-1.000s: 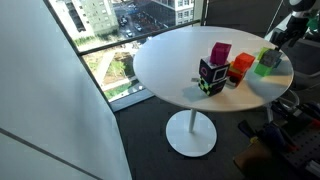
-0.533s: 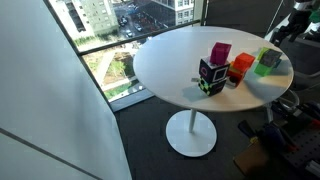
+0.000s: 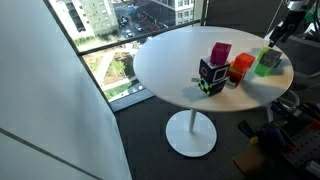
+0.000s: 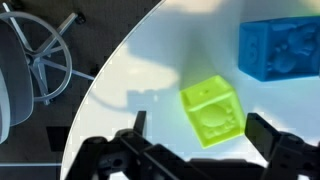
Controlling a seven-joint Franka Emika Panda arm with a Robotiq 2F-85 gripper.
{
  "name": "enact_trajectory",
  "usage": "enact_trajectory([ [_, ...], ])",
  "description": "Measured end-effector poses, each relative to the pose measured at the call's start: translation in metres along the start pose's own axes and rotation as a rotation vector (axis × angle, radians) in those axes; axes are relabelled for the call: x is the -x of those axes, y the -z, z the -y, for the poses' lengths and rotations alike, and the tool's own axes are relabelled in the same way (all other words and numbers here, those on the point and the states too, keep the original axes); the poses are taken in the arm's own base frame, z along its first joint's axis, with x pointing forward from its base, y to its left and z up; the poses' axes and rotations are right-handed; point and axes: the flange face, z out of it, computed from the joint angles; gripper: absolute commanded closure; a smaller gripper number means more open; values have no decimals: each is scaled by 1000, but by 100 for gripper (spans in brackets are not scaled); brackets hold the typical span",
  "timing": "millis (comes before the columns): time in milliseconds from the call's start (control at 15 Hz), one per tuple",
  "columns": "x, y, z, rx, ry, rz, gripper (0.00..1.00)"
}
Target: Put the yellow block on the grey block
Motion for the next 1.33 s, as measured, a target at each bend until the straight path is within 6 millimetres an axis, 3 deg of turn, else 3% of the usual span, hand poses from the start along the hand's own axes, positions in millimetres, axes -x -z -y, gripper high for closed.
enact_trajectory([
  [667, -3, 0, 3, 5, 160, 3, 0],
  [1333, -3, -4, 4, 6, 163, 6, 0],
])
